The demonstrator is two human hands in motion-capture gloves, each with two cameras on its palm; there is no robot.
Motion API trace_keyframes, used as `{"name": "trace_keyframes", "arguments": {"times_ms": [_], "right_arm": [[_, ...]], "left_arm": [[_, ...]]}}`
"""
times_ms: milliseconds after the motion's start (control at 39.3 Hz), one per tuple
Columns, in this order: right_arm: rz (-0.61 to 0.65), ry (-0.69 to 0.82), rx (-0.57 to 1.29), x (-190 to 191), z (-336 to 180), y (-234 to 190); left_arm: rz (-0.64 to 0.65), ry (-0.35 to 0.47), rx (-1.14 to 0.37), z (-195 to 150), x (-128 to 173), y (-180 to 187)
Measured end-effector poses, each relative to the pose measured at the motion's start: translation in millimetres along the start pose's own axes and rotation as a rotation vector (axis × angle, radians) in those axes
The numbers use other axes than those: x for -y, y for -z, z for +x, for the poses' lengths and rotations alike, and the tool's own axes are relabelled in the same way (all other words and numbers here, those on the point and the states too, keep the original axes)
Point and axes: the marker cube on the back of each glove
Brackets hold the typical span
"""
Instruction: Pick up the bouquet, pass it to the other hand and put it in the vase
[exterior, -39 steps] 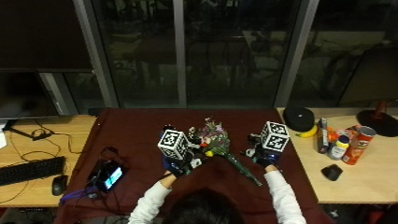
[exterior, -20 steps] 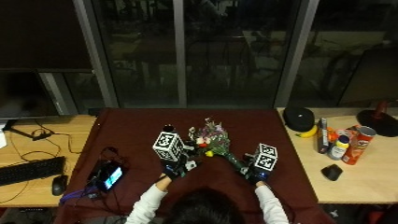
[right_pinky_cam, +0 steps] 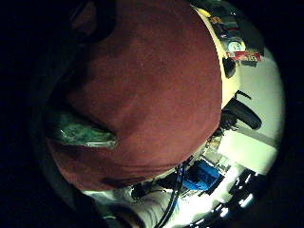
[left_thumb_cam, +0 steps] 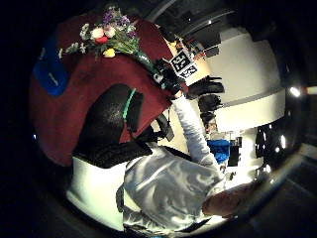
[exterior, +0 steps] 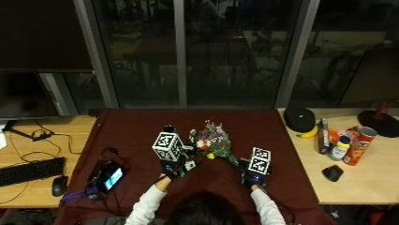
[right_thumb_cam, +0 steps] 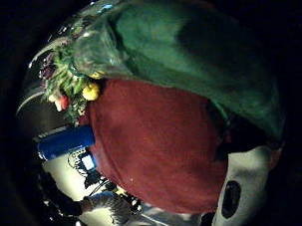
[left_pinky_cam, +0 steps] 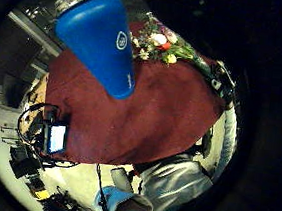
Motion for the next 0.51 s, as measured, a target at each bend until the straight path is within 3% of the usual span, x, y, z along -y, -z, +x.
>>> {"name": "trace_keyframes", "arguments": {"times_ms": [153, 255, 408, 509], "right_arm": [[-0.045, -0.152, -0.127, -8, 11, 9], [0.096, -0.128, -0.067, 6, 12, 12], [0.294, -0.046, 0.228, 42, 10, -1], [0.274, 0.05, 0.572, 29, -8, 25]], "left_arm": [[-0.04, 0.034, -0.008, -12, 6, -4], [-0.051, 0.048, -0.011, -16, 8, -2], [-0.061, 0.054, -0.038, -17, 11, 4], [-0.041, 0.027, -0.104, -9, 17, 16]]}}
